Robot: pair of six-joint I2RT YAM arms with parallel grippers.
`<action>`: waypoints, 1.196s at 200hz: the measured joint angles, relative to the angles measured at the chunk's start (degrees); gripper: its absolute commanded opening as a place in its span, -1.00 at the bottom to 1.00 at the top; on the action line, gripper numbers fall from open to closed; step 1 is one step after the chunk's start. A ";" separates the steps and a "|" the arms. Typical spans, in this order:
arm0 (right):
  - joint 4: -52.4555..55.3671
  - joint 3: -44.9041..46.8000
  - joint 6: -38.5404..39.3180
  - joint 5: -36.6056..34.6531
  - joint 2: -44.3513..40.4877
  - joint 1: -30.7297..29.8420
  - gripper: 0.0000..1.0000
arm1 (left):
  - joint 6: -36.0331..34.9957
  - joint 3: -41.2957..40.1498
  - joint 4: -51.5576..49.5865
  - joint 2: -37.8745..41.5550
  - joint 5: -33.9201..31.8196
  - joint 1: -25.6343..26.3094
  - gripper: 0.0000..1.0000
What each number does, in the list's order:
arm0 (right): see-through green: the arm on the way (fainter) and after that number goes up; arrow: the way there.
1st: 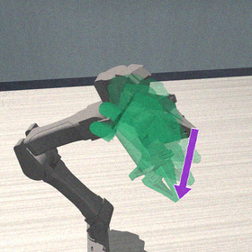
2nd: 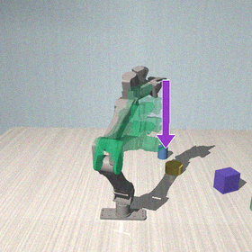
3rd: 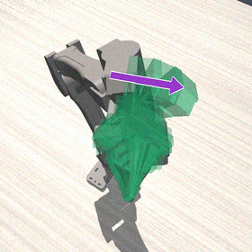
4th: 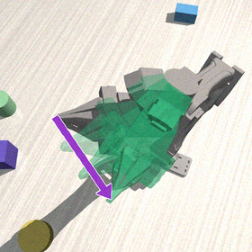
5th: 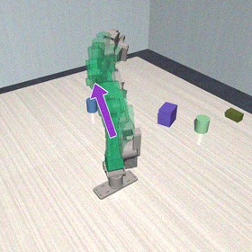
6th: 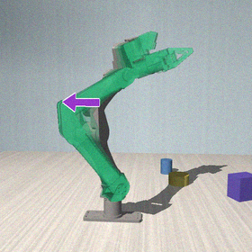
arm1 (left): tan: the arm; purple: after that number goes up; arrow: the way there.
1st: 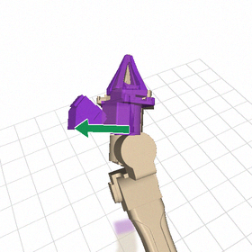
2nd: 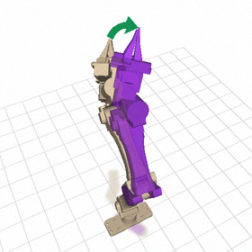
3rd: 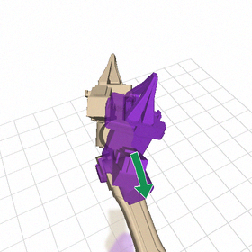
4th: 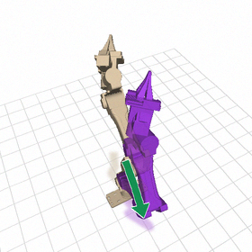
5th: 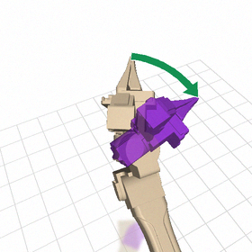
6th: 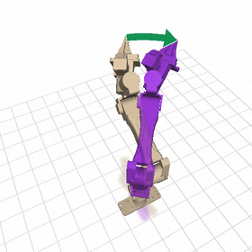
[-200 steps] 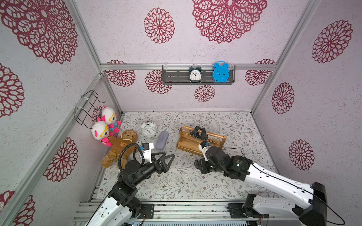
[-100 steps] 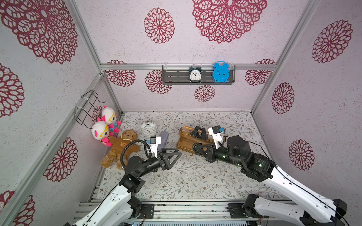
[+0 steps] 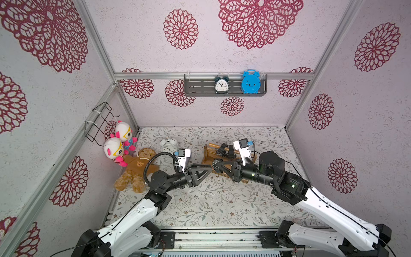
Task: Place watch on stand
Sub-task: Pick up the watch at the center of the board.
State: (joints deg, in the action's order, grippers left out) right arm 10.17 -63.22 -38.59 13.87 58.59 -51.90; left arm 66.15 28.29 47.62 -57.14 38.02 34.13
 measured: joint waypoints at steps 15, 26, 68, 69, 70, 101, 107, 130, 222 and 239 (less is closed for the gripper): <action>-0.09 0.00 -0.04 0.52 0.52 0.00 -0.85 | 0.52 0.46 1.55 -1.49 0.39 0.61 0.30; -0.07 0.00 -0.07 0.94 0.68 0.00 -0.85 | 1.07 0.48 2.62 -2.21 0.52 0.79 0.25; -0.17 0.00 -0.26 1.64 0.66 0.00 -0.85 | 2.47 0.50 6.10 -2.69 0.44 0.87 0.20; -0.17 0.00 -0.28 1.64 0.66 0.00 -0.85 | 2.47 0.50 6.14 -2.69 0.44 0.87 0.20; -0.20 0.00 -0.28 1.64 0.66 0.00 -0.85 | 2.47 0.50 6.16 -2.69 0.44 0.87 0.20; -0.85 0.09 -0.57 2.05 0.61 0.00 -0.85 | 3.17 0.50 7.26 -2.71 0.26 0.87 0.14; -1.03 0.09 -0.61 2.12 0.61 0.00 -0.85 | 3.34 0.50 7.41 -2.71 0.28 0.87 0.12; -1.77 0.13 -0.94 2.49 0.55 0.00 -0.85 | 3.96 0.50 7.87 -2.73 0.35 0.87 0.09; -2.80 0.94 -1.70 3.48 0.55 0.00 -0.84 | 5.81 0.59 9.99 -2.84 0.79 0.98 -0.20; -3.17 0.94 -1.97 4.11 0.55 0.00 -0.84 | 6.14 0.87 10.03 -2.89 1.01 0.98 -0.29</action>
State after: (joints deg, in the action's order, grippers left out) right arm 7.01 -62.28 -40.56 17.98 59.13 -51.90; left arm 72.29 29.17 57.65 -60.03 39.03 35.11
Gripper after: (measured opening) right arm 0.111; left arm 0.382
